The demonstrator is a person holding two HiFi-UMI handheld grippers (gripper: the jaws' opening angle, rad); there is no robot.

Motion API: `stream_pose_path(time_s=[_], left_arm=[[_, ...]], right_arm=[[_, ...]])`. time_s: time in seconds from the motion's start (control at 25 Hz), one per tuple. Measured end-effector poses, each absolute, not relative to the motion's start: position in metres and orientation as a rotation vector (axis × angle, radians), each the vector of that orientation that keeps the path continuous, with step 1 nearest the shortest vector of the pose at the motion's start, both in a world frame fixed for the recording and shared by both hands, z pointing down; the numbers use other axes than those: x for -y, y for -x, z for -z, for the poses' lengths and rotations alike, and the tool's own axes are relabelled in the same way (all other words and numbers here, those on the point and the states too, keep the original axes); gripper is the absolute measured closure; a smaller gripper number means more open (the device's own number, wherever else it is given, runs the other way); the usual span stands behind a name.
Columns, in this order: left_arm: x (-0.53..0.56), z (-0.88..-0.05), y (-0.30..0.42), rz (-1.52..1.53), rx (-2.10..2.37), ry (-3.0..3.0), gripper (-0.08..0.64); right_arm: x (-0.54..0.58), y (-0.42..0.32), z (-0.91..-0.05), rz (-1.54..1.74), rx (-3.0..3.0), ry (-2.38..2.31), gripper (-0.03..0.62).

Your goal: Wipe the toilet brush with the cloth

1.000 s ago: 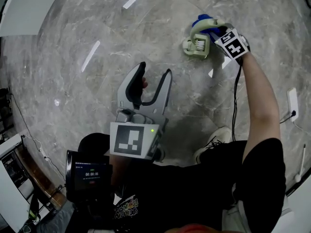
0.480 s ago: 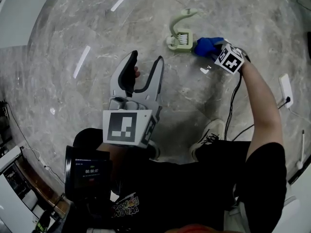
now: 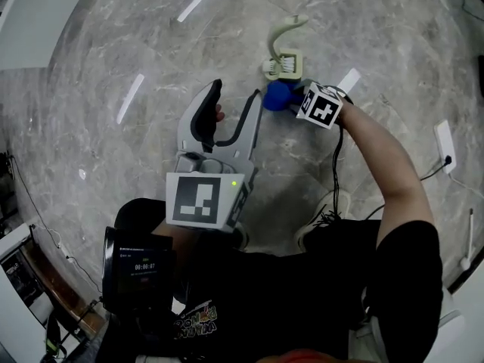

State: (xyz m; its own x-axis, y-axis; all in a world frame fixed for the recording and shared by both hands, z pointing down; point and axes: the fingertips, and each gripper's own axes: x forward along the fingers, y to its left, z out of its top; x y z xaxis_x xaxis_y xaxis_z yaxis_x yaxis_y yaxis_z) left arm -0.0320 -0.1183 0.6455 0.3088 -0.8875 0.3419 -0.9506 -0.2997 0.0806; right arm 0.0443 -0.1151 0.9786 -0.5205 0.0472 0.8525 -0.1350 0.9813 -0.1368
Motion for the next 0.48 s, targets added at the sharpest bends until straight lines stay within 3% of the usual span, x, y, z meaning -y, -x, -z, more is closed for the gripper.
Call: stream_pose_path(time_s=[0.2, 0.48], left_arm=[[0.119, -0.645, 0.038, -0.318, 1.685, -2.298, 0.327], [0.119, -0.643, 0.03, -0.312, 1.648, -2.319, 0.327]], right_arm=[[0.119, -0.03, -0.981, -0.242, 2.12, -0.047, 0.489], [0.134, -0.093, -0.99, -0.335, 2.048, -0.163, 0.489]])
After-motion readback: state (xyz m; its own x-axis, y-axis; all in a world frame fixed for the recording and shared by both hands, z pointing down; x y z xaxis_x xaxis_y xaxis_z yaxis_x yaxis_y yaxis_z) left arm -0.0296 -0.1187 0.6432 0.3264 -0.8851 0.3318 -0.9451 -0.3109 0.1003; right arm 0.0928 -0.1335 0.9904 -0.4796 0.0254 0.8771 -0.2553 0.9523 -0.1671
